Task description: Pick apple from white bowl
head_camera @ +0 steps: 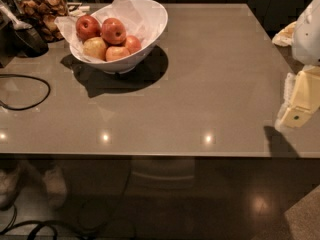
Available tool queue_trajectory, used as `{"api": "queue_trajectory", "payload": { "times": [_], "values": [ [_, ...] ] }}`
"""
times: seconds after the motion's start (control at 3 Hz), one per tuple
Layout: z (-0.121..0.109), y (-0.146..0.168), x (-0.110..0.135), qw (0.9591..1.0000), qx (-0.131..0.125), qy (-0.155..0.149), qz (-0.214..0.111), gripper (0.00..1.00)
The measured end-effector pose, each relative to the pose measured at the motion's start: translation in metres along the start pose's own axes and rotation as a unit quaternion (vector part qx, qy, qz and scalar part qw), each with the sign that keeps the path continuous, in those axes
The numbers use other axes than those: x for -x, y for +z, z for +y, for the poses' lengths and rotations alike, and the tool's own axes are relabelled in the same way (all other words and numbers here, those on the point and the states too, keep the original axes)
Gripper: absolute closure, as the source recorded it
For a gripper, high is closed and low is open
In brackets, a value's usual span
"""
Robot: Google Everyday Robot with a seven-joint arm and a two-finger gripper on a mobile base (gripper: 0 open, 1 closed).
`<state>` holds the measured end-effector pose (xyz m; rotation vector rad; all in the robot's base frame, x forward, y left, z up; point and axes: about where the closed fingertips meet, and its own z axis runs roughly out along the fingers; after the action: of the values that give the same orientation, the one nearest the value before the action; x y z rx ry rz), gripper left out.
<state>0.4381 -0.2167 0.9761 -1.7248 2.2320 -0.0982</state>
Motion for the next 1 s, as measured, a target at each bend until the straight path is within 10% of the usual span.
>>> {"api": "queue_trajectory", "payload": {
  "times": [1.0],
  "values": [
    [-0.027, 0.022, 0.015, 0.9991, 0.036, -0.009, 0.017, 0.0]
  ]
}}
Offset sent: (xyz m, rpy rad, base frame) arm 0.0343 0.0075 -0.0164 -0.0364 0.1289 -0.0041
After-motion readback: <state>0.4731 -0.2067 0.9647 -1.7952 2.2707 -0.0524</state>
